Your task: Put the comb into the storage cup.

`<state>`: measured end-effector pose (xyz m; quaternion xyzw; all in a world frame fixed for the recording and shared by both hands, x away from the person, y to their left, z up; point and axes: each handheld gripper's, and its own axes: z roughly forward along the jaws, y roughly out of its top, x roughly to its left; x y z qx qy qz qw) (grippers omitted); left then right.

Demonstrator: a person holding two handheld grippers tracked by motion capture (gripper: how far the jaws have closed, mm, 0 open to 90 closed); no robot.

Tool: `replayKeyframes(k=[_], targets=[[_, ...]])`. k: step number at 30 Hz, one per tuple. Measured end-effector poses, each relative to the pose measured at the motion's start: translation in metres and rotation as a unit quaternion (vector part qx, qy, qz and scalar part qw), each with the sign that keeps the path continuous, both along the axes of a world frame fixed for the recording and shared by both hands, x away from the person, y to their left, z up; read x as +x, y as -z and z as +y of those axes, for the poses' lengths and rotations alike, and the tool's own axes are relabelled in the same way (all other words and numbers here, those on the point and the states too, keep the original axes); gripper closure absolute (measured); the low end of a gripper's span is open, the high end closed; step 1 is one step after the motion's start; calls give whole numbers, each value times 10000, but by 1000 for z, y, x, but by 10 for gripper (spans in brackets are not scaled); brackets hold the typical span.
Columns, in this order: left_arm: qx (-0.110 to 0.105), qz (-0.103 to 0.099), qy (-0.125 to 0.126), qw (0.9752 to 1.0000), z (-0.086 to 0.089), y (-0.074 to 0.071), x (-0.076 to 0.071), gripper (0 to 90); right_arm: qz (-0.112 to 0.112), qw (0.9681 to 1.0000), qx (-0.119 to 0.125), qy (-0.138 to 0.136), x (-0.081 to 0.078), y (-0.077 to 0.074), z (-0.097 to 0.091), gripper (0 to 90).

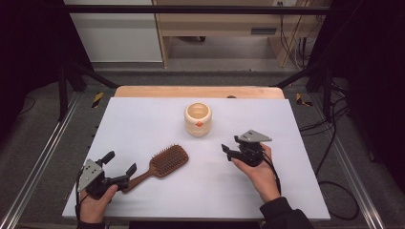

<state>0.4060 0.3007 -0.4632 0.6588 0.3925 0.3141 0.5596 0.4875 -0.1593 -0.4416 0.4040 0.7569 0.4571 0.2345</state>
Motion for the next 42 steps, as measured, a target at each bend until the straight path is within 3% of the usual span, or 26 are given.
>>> replayKeyframes(k=[4,5,9,14,19,20,21,22,23,27,28,29,30,31,32,33,37,38,39,42], targets=[[26,60,28,10000,-1,1,2,46,-280,9995,0,173,-13,5,-15,296],[62,119,56,9999,-3,2,2,45,-428,9987,61,285,-23,9,-24,230],[133,115,79,9998,-5,1,1,46,-609,9971,41,464,-37,13,-36,132],[270,231,140,9993,-14,2,2,49,-972,9938,195,510,-48,14,-49,120],[574,570,135,9966,-22,-8,3,55,-1186,9915,349,412,-57,13,-63,116],[861,783,202,9930,-24,-15,6,54,-1213,9909,409,420,-60,15,-70,113],[861,783,202,9930,-24,-15,6,54,-1208,9907,468,416,-61,15,-72,110],[1077,1053,229,9883,-27,-21,9,54,-1203,9907,493,410,-62,16,-74,109],[1077,1053,229,9883,-27,-21,9,53,-1225,9905,481,386,-63,16,-75,105],[1620,1556,297,9740,-34,-28,18,66,-1385,9886,486,342,-66,16,-78,95],[1620,1556,297,9740,-34,-28,18,66,-1385,9886,486,342,-66,16,-78,95],[1725,1736,412,9687,-37,-30,20,66,-1369,9884,551,360,-67,17,-79,95],[1725,1736,412,9687,-37,-30,20,63,-1369,9884,551,360,-67,17,-79,95],[1886,1809,580,9635,-39,-34,21,58,-1335,9889,547,368,-66,19,-80,95],[1886,1809,580,9635,-39,-34,21,57,-1320,9892,531,355,-66,20,-80,95],[1984,1788,602,9618,-39,-39,23,56,-1319,9892,533,342,-65,20,-80,95],[1960,1837,642,9611,-38,-45,27,56,-1331,9890,570,294,-66,21,-79,95],[1982,1942,693,9582,-38,-46,29,59,-1351,9888,580,272,-66,21,-78,100],[1982,1942,693,9582,-38,-46,29,59,-1351,9888,580,272,-66,21,-78,100],[2152,2123,834,9496,-42,-43,32,62,-1331,9889,623,238,-66,22,-77,100]])
